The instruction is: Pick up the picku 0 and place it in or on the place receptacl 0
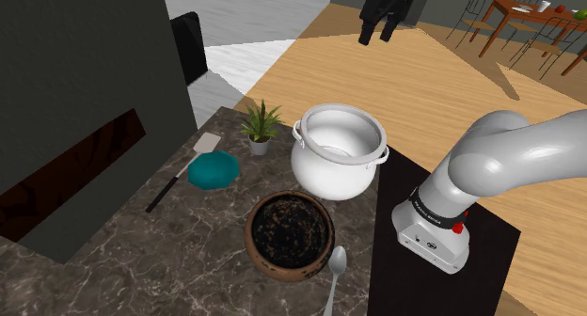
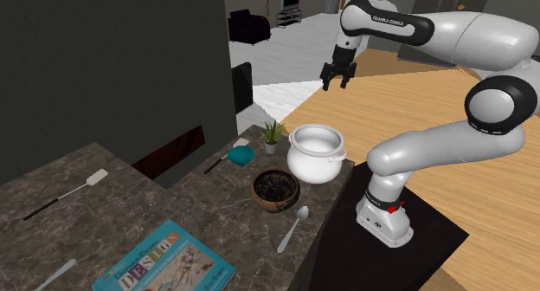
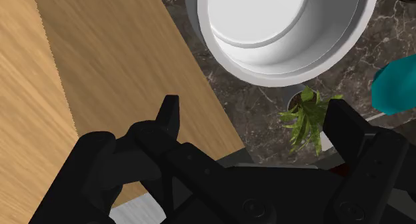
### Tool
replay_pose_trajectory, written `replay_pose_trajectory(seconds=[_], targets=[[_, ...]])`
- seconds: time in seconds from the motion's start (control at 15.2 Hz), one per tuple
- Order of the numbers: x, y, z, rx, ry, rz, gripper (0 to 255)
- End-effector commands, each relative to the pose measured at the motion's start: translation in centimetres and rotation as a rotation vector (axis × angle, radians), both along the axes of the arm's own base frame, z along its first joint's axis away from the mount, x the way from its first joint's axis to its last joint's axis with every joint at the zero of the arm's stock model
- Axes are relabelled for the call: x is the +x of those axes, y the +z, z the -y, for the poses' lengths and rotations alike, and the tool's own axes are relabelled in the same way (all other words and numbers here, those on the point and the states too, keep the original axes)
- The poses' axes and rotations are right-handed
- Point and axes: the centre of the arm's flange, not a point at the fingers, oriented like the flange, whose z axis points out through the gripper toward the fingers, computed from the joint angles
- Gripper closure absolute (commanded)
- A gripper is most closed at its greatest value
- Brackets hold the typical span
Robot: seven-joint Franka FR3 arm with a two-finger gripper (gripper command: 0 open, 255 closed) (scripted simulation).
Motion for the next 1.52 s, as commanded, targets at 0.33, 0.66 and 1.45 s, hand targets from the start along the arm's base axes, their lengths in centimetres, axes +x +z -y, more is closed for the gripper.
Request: replay_pose_trajectory(seconds=[0.33,0.66,1.45], targets=[[3.5,-5.7,-0.7,0.142,0.007,-0.058,0],[6.8,-11.5,-2.2,0.284,0.015,-0.117,0],[13.0,-24.7,-9.2,0.624,0.032,-0.257,0]])
